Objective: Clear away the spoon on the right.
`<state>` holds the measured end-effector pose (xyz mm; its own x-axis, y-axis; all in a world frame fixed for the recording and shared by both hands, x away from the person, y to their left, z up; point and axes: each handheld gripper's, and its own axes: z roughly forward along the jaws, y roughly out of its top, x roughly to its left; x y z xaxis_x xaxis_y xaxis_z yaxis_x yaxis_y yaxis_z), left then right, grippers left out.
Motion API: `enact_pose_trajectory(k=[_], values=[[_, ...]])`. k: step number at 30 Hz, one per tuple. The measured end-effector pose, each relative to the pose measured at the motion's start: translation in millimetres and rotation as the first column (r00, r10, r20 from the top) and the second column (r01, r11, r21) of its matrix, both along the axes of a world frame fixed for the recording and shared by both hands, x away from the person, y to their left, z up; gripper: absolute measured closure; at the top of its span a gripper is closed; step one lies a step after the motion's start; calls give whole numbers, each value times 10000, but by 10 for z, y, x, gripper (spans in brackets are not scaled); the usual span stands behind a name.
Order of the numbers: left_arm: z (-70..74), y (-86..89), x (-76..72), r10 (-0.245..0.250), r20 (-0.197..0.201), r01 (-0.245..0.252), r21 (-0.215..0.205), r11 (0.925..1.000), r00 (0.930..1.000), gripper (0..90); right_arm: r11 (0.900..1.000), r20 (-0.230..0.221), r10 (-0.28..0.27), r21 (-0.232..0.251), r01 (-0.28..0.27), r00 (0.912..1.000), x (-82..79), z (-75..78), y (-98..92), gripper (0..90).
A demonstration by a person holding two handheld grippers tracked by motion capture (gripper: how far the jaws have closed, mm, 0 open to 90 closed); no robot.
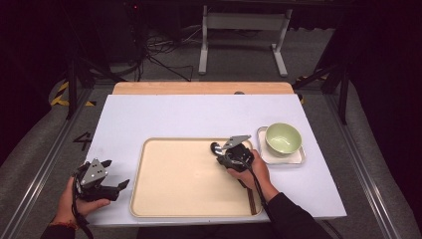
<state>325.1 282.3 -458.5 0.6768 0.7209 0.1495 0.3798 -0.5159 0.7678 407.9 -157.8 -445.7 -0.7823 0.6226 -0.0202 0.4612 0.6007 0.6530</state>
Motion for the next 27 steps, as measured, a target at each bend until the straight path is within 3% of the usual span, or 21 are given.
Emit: enact_pose_trajectory(k=[9, 18, 23, 27], values=[[-2, -7, 6, -26, -19, 26, -14, 10000, 10000, 114, 9992, -174, -393, 67, 394, 9991, -27, 12, -258, 854], [-2, 2, -3, -11, -57, 11, -59, 10000, 10000, 114, 9993, -56, -371, -39, 370, 9993, -92, 18, -341, 808], [-9, -3, 2, -43, -98, 42, -17, 10000, 9999, 114, 9991, 223, -374, 189, 370, 9991, -157, 59, -414, 763], [-7, -13, -5, -36, -116, 36, -53, 10000, 9999, 114, 9987, 655, -140, 499, 108, 9978, -268, 197, -472, 740]])
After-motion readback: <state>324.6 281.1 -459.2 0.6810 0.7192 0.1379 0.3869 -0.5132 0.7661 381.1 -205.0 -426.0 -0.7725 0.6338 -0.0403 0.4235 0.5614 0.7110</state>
